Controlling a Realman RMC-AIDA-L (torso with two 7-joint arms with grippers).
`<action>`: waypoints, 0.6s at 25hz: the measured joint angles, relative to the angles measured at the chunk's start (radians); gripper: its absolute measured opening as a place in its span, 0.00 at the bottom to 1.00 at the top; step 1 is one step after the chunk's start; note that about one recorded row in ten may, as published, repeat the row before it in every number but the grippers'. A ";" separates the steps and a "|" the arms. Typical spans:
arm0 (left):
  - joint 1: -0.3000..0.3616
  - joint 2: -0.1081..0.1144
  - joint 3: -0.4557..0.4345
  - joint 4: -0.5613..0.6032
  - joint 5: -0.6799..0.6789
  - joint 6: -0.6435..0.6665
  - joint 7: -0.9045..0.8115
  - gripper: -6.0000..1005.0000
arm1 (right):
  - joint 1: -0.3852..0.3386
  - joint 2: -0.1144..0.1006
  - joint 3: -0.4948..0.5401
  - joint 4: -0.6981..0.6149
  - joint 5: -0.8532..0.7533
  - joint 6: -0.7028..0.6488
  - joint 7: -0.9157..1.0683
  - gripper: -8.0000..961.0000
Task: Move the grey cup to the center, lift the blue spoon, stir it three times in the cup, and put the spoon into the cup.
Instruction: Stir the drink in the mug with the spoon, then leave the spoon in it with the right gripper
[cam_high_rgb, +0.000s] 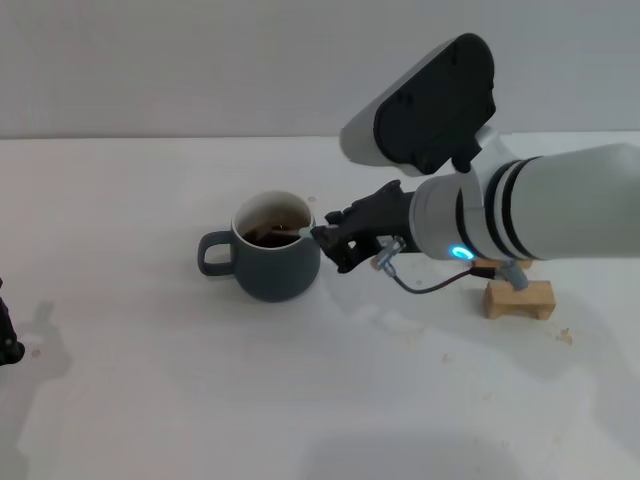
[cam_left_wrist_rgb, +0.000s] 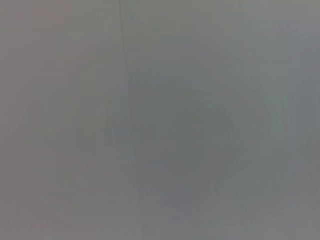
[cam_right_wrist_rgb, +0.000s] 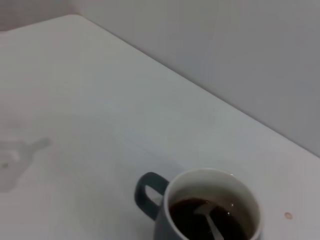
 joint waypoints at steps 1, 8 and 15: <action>0.000 0.000 0.000 0.000 0.000 0.000 0.000 0.00 | 0.000 0.000 0.000 0.000 0.000 0.000 0.000 0.29; 0.004 -0.002 0.003 -0.003 0.000 0.006 0.000 0.00 | 0.007 0.002 -0.032 0.015 0.039 0.004 0.000 0.29; 0.014 -0.002 0.003 -0.003 0.000 0.011 -0.004 0.00 | 0.032 0.002 -0.033 -0.019 0.035 -0.037 0.000 0.29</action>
